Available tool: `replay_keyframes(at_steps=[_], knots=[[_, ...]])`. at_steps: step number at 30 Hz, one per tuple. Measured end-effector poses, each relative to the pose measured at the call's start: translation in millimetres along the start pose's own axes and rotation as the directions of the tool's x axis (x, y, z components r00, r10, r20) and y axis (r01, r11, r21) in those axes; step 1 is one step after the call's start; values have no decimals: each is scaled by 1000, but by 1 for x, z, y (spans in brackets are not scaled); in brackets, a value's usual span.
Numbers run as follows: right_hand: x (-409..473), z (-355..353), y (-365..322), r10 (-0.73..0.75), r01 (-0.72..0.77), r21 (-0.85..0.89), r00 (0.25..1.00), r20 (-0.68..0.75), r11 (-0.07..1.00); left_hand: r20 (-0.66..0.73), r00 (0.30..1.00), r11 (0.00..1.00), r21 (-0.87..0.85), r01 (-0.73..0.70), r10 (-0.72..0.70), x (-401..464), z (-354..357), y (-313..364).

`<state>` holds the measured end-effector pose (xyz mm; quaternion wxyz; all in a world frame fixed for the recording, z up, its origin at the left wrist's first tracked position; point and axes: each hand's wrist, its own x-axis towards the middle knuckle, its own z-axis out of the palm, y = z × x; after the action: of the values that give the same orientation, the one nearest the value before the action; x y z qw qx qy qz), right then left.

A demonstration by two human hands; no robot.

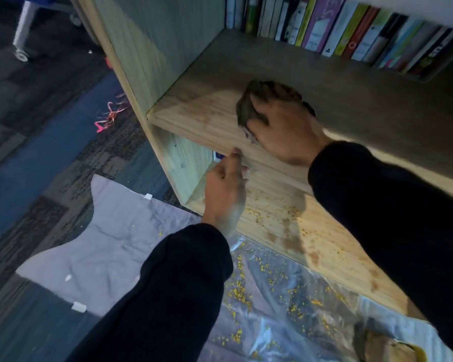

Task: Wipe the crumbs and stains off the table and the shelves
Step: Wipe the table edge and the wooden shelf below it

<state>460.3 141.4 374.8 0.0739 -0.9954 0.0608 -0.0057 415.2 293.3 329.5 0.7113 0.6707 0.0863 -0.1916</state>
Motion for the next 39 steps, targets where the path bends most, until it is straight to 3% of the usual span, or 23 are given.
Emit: replay_keyframes(at_steps=[6, 10, 13, 16, 19, 25, 29, 33, 37, 39], knots=[[-49, 2, -8, -20, 20, 38, 1000, -8, 999, -15, 1000, 999, -37, -25, 24, 18, -41, 13], [14, 6, -15, 51, -50, 33, 998, -31, 998, -279, 959, 990, -116, -79, 44, 47, -78, 26], [73, -1, -38, 208, -206, 120, 978, -6, 971, -429, 862, 961, 75, -265, 270, 58, -111, 31], [81, 9, -78, 257, -254, 125, 966, -6, 959, -302, 822, 870, 268, -413, 483, 77, -132, 43], [48, 23, -105, 76, -78, -41, 996, -51, 996, -65, 773, 738, 358, -573, 631, 96, -132, 63], [-19, 22, -131, 115, -115, 45, 993, -6, 992, 113, 682, 559, 485, -672, 723, 118, -147, 78], [19, 23, -134, 145, -147, -13, 987, -75, 989, 97, 651, 521, 518, -678, 752, 119, -148, 68], [65, 20, -141, 152, -146, -162, 988, 25, 976, 95, 663, 533, 514, -672, 743, 128, -151, 63], [14, 24, -153, 133, -134, -10, 991, -31, 991, 133, 651, 497, 537, -681, 748, 128, -154, 66], [-16, 19, -158, 140, -141, 3, 989, 41, 990, 124, 655, 503, 540, -675, 745, 127, -152, 66]])
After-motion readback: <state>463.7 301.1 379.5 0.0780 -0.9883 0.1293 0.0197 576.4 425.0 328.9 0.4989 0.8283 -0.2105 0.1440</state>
